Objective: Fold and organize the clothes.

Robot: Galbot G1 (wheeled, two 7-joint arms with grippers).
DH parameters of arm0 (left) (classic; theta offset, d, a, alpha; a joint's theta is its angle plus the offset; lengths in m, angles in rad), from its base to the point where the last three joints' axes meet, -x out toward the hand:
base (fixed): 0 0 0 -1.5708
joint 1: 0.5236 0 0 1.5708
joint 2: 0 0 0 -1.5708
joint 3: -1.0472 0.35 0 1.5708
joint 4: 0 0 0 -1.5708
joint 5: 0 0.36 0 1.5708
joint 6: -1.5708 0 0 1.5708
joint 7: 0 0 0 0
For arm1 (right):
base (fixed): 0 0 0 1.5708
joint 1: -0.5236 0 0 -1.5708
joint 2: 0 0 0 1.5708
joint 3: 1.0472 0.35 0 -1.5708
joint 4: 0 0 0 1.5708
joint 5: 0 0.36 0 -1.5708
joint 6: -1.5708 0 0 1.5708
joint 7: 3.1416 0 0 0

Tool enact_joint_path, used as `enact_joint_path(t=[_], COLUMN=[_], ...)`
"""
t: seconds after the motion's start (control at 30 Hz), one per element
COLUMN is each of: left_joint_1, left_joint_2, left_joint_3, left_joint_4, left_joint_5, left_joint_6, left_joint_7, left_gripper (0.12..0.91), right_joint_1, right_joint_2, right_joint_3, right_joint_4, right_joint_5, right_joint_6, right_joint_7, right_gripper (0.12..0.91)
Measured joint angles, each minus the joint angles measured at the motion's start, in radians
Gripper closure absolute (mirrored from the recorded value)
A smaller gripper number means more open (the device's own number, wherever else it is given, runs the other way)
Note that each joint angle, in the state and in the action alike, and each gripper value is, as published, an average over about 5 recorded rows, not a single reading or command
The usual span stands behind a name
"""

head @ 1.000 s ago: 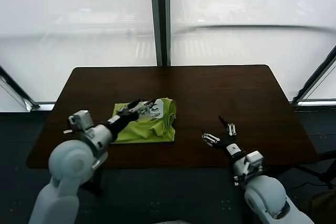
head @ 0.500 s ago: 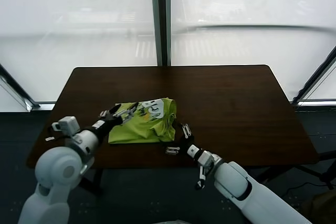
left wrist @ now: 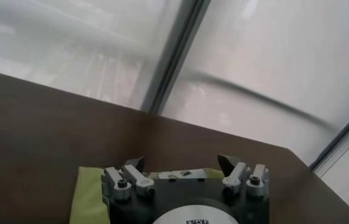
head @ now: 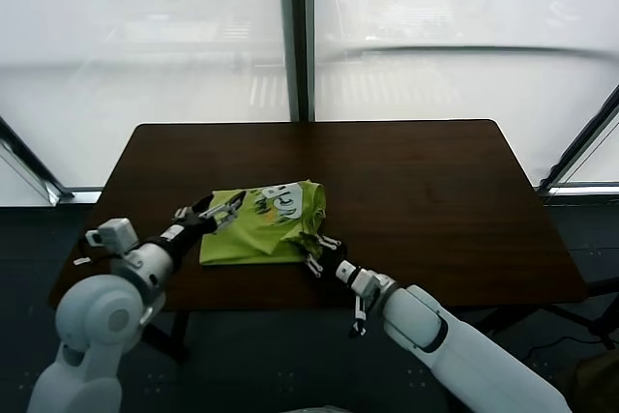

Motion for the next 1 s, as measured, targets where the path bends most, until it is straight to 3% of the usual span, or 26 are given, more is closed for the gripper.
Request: enact_joint_path(t=[0.13,0.37,0.43,0.7,0.8,0.9,1.0], left_joint_1=[0.004,0.014,0.015,0.014,0.007,0.002,-0.001], left_joint_2=[-0.002,-0.008,-0.01,-0.004,0.002,0.002,0.003], left_joint_3=[-0.002,-0.003,-0.003,-0.002,0.0,0.005,0.009], left_joint_4=[-0.001,-0.007,-0.008,0.002,0.012,0.02,0.026], left_joint_5=[0.001,0.007,0.009,0.013,0.013,0.014,0.015], left_joint_6=[0.0,0.0,0.0,-0.005,-0.008,-0.01,-0.012], left_joint_7=[0.0,0.0,0.0,0.001,0.002,0.003,0.004], left_gripper=[0.123,0.123,0.123,0.123,0.123,0.123,0.123], right_joint_1=[-0.012,-0.047,-0.058,-0.116,-0.147,-0.175,-0.189], right_joint_2=[-0.013,-0.051,-0.06,-0.075,-0.071,-0.058,-0.032], right_joint_3=[0.018,0.039,0.045,0.113,0.159,0.198,0.229], right_joint_4=[0.022,0.064,0.072,0.097,0.102,0.114,0.121], right_joint_5=[0.027,0.072,0.087,0.169,0.219,0.305,0.43], right_joint_6=[0.0,0.003,0.011,0.097,0.107,0.072,0.018], right_joint_7=[0.002,0.002,0.003,-0.008,0.013,0.058,0.116], right_gripper=[0.885,0.881,0.846,0.419,0.24,0.14,0.121])
